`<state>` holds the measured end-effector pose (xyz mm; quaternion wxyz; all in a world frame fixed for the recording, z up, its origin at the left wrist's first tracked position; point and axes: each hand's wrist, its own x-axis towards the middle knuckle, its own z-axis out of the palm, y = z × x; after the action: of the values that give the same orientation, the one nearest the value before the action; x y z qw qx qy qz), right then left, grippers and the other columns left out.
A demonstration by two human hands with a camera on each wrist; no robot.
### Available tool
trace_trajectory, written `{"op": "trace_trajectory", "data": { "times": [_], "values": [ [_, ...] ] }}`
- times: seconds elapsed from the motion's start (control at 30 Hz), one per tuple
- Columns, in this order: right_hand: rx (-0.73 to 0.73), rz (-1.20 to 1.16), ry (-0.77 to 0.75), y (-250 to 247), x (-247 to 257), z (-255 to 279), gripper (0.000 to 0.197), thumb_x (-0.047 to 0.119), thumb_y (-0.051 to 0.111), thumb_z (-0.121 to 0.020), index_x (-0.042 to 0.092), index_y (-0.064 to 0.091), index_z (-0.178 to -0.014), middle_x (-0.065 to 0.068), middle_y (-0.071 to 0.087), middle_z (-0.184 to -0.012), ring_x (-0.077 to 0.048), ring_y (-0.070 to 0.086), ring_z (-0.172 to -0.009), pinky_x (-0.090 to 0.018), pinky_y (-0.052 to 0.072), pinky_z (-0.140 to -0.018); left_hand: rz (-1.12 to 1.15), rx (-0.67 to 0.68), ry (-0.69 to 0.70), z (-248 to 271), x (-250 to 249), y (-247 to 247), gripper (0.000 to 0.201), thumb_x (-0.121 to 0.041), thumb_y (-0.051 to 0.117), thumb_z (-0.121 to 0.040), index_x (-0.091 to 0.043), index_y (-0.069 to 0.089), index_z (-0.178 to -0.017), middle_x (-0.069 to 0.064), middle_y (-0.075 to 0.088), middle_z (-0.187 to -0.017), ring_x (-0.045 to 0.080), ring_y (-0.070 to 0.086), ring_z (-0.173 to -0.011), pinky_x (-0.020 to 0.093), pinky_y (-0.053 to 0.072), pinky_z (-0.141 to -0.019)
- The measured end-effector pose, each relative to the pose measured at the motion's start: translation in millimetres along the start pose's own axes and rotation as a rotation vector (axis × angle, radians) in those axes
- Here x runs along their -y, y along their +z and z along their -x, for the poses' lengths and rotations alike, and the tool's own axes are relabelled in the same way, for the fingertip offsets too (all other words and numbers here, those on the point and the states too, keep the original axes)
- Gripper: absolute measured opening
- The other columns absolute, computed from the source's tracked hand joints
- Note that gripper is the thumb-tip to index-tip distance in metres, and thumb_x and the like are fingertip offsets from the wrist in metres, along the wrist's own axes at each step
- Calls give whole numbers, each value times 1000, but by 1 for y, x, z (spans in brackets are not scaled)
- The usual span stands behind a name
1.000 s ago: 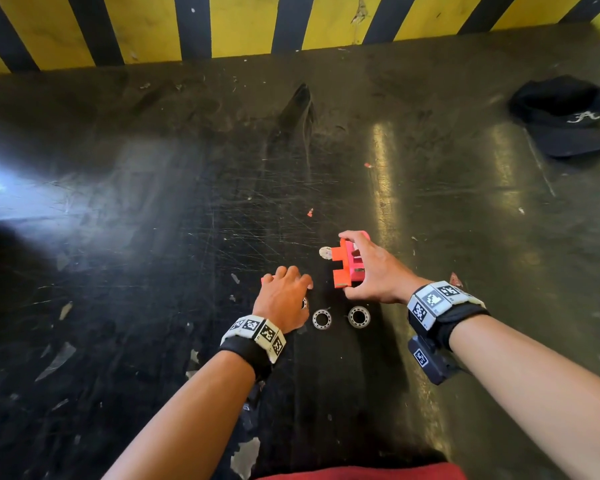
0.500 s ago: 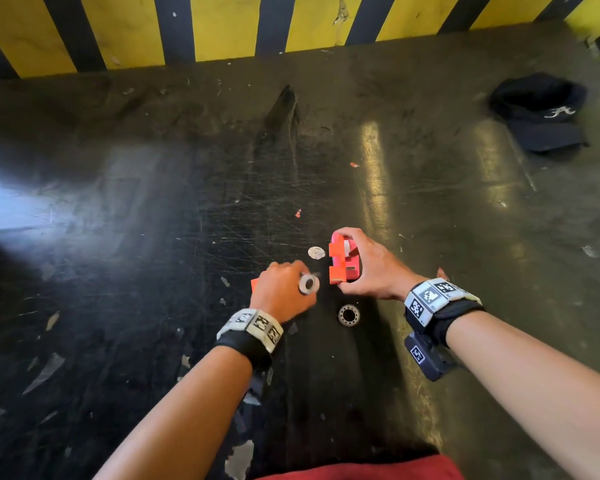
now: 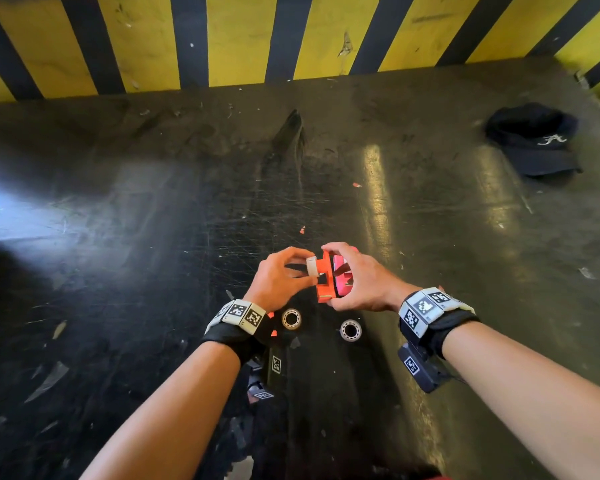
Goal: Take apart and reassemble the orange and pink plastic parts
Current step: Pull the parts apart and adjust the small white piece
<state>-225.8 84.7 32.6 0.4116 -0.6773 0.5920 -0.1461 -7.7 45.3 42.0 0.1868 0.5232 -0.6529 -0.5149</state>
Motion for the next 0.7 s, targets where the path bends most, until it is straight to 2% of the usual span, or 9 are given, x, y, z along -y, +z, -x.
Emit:
{"op": "trace_trajectory", "data": {
  "times": [0.13,0.27,0.33,0.43,0.5,0.57,0.6,0.63,0.7],
  "values": [
    [-3,-19,-17,2,4,2,101,32,92,-69,30,35,-152,4,52,-130,-19,56,-118,-28,47,-95,6,0,13,4,-4,-2,47,-7,85,-81,-21,69,-123,-5,76,-115,10,79,-91,25,61,-87],
    [-42,-61,-10,4,9,1,100,37,94,-65,34,39,-148,5,58,-124,-13,60,-111,-31,54,-94,64,15,35,6,-8,0,52,-1,81,-83,-20,68,-129,-1,75,-118,12,79,-94,31,64,-86],
    [-65,-69,-16,5,10,2,101,41,93,-62,38,38,-146,4,60,-125,-15,61,-110,-35,58,-93,96,21,40,7,-10,-1,57,0,78,-86,-20,63,-137,-1,73,-123,13,78,-99,31,64,-86],
    [-56,-68,-26,4,10,2,97,39,93,-64,41,35,-143,8,53,-136,-17,62,-113,-36,58,-93,174,34,-3,7,-10,-4,65,2,72,-90,-23,50,-146,-5,69,-125,14,77,-101,27,63,-83],
    [-52,-62,-12,5,9,1,90,43,92,-62,45,38,-134,2,56,-131,-19,62,-109,-40,60,-91,151,3,-28,5,-5,-9,64,3,68,-92,-26,48,-146,-4,68,-128,12,78,-97,32,63,-85],
    [-48,-51,6,5,7,-1,86,44,92,-61,47,39,-129,-3,58,-125,-18,61,-106,-39,60,-89,-34,-61,-37,2,5,-18,60,1,66,-92,-27,51,-142,0,66,-136,12,77,-95,35,62,-90],
    [-41,-43,12,6,6,-3,85,40,93,-63,45,40,-129,-1,57,-123,-17,60,-106,-35,57,-87,-172,-58,-49,2,12,-24,59,-2,67,-91,-28,51,-141,2,62,-140,13,75,-100,36,60,-94],
    [-32,-33,17,6,5,-5,85,36,93,-65,42,40,-131,3,55,-120,-16,58,-105,-32,54,-85,-317,-10,-74,1,19,-29,62,-7,71,-89,-28,49,-143,4,56,-145,17,69,-112,39,58,-99],
    [-18,-16,24,6,3,-9,84,32,94,-69,36,41,-134,14,50,-114,-17,55,-107,-30,48,-84,-601,165,-172,4,35,-37,86,-23,82,-79,-29,38,-153,8,40,-157,29,50,-137,49,48,-112]
  ]
}}
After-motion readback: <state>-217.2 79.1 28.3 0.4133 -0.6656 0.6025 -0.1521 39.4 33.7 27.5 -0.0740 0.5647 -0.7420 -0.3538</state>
